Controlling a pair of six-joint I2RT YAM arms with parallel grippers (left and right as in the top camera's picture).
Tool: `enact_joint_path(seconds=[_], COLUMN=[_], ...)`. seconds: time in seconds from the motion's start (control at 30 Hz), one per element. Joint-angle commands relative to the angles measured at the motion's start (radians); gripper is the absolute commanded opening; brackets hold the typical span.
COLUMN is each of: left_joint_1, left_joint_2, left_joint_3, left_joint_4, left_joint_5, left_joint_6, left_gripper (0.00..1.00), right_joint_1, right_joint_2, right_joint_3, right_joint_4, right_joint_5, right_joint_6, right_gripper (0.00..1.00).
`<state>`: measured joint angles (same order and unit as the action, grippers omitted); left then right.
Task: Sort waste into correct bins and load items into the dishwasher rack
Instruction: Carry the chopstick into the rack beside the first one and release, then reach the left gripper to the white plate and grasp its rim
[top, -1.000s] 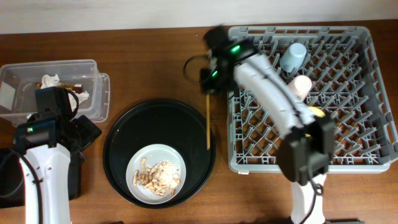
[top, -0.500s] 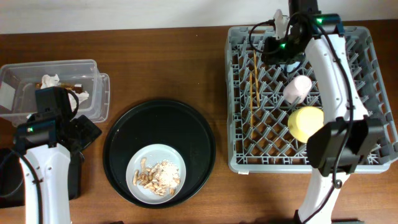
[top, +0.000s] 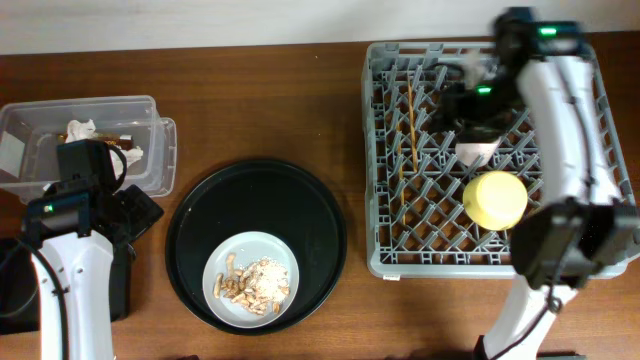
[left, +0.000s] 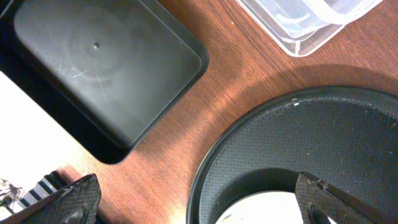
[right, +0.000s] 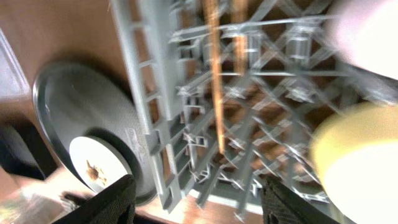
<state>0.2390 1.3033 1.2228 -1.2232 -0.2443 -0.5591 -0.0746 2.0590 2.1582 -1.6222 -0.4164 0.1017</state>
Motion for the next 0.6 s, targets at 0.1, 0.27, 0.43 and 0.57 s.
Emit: enact_joint_path(seconds=[0.1, 0.27, 0.43, 0.57], left_joint_1=[0.004, 0.005, 0.005, 0.004], left_joint_2=[0.000, 0.000, 0.000, 0.000], left_joint_3=[0.005, 0.004, 0.005, 0.004], left_joint_4=[-0.001, -0.001, -0.001, -0.001], left_joint_5=[-0.014, -0.014, -0.014, -0.014], left_joint_6=[-0.009, -0.009, -0.009, -0.009], left_gripper=[1.00, 0.99, 1.00, 0.99], right_joint_1=[-0.298, -0.312, -0.312, -0.312], right_joint_2=[-0.109, -0.108, -0.108, -0.108], right_joint_3=[0.031, 0.031, 0.031, 0.031], right_joint_4=[-0.077, -0.075, -0.072, -0.072], right_joint_5=[-0.019, -0.018, -0.018, -0.018], right_joint_6=[0.008, 0.008, 0.008, 0.008], right_gripper=[0.98, 0.98, 0.98, 0.98])
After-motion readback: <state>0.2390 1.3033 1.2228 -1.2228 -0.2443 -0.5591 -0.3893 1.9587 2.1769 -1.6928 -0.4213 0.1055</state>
